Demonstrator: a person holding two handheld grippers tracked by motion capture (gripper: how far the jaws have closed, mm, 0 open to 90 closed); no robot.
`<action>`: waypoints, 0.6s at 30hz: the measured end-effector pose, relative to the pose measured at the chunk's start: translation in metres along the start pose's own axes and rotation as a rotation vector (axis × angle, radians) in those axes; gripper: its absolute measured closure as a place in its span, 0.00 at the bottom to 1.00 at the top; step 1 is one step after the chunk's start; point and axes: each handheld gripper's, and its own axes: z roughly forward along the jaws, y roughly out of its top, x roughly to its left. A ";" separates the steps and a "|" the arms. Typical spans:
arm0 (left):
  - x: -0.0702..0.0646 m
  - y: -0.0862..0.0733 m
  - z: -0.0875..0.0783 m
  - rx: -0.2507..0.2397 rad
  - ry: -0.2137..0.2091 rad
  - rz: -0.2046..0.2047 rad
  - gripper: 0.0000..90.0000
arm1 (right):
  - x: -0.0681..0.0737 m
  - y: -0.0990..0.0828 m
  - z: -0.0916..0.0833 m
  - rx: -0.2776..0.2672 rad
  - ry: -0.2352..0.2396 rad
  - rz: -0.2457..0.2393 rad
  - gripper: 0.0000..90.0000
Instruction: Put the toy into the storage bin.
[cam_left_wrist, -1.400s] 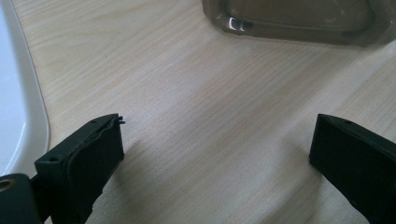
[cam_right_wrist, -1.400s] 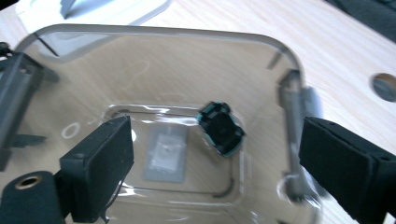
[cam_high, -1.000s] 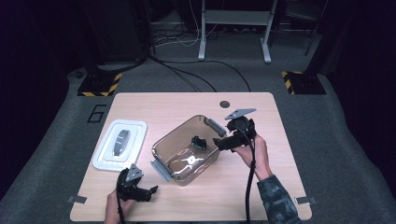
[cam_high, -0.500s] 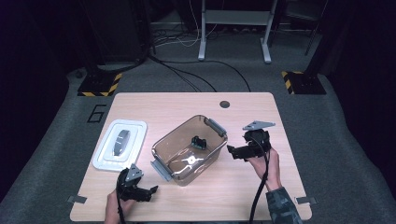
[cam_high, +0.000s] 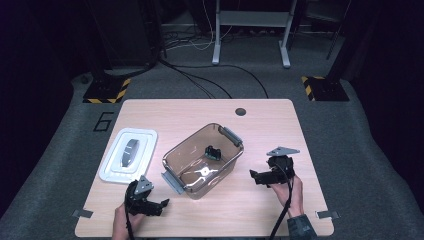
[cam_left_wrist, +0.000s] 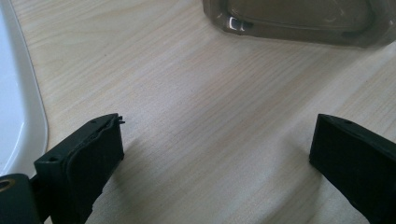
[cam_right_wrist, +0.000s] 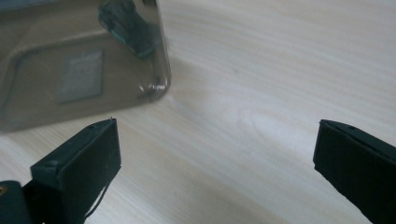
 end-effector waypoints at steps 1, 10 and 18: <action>0.000 0.000 0.000 0.001 0.002 0.004 0.03 | 0.000 -0.005 0.003 0.003 -0.005 0.007 0.00; 0.000 0.000 0.000 0.001 0.002 0.003 0.03 | -0.010 -0.050 0.028 0.047 -0.028 0.036 0.00; 0.000 0.000 0.000 0.002 0.002 0.006 0.03 | -0.009 -0.062 0.037 0.043 -0.101 0.008 0.00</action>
